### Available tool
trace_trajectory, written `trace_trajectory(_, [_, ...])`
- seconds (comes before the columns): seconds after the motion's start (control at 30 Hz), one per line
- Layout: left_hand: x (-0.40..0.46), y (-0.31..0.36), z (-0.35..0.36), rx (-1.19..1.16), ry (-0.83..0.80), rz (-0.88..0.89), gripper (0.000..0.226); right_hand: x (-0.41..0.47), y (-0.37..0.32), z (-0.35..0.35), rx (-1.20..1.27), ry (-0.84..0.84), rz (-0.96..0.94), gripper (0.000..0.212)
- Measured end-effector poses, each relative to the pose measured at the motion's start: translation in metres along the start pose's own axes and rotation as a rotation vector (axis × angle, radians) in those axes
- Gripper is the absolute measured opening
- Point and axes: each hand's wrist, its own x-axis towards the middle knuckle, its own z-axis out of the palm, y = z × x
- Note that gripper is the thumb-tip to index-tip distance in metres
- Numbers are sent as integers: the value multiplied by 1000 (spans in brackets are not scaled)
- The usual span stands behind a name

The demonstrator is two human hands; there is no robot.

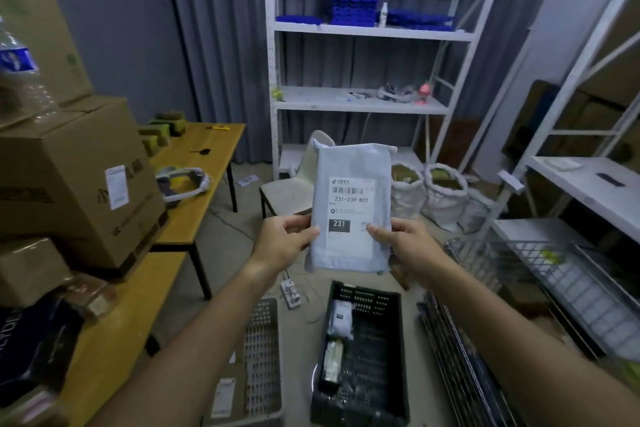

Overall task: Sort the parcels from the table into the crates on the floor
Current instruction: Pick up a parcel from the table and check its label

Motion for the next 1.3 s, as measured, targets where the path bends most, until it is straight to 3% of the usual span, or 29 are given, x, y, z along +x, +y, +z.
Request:
trace_trajectory(0.23, [43, -55, 24, 46, -30, -112, 25, 44, 60, -10, 44, 56, 109, 29])
trace_trajectory(0.4, [90, -109, 25, 69, -95, -196, 29, 87, 102, 1, 54, 94, 237, 16])
trace_trajectory(0.8, [166, -242, 77, 77, -250, -431, 34, 163, 205, -14, 66, 145, 464, 13])
trace_trajectory(1.07, [194, -382, 140, 87, -234, -536, 23, 232, 352, -43, 111, 50, 594, 18])
trace_trajectory(1.3, [209, -542, 204, 165, -186, -676, 25, 296, 531, -58, 149, -4, 764, 16])
